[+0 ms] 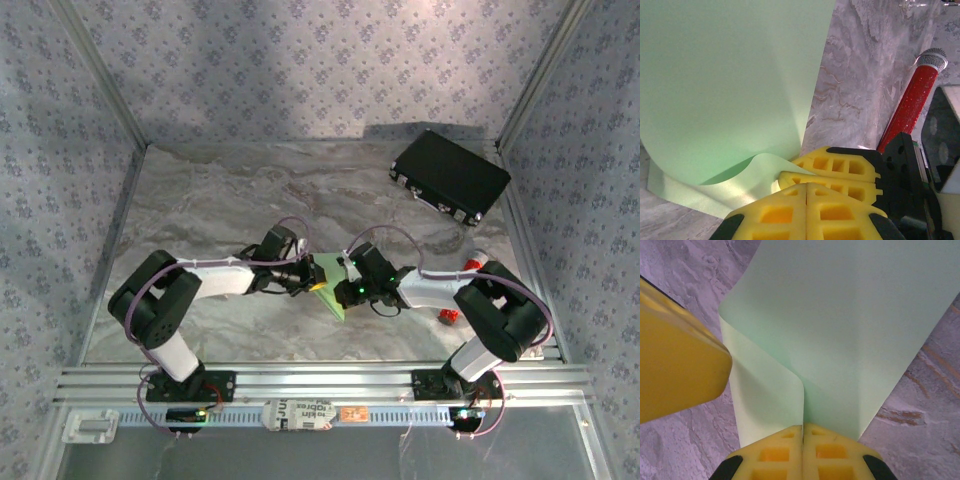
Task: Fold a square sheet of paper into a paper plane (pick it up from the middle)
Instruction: Third fold the triangle at the center of the table.
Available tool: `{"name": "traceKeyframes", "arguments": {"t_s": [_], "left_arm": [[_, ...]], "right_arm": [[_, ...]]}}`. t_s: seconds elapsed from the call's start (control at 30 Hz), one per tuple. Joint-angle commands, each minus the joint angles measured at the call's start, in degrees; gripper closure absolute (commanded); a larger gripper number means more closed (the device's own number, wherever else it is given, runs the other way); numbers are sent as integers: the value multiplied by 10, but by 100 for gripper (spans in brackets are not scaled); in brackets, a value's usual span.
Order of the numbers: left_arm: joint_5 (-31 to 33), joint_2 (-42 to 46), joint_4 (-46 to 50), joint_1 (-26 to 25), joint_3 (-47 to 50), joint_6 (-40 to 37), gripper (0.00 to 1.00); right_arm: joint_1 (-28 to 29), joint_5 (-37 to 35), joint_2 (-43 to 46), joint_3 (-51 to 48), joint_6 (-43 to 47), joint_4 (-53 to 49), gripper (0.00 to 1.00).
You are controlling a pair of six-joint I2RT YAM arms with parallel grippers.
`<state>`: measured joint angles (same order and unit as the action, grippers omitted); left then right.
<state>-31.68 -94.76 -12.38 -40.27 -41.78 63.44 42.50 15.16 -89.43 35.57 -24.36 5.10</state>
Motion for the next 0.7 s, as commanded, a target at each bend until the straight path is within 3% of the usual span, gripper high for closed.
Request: {"name": "traceKeyframes", "arguments": {"t_s": [0.0,0.67], "left_arm": [[-2,-1,-31,-6,4,12,94],[4,-31,-11,-23,7,-7,100]], "right_arm": [[-1,-18,-6,-2,5,-28,98],[-2,-21,-4,-6,5,-30,98]]}}
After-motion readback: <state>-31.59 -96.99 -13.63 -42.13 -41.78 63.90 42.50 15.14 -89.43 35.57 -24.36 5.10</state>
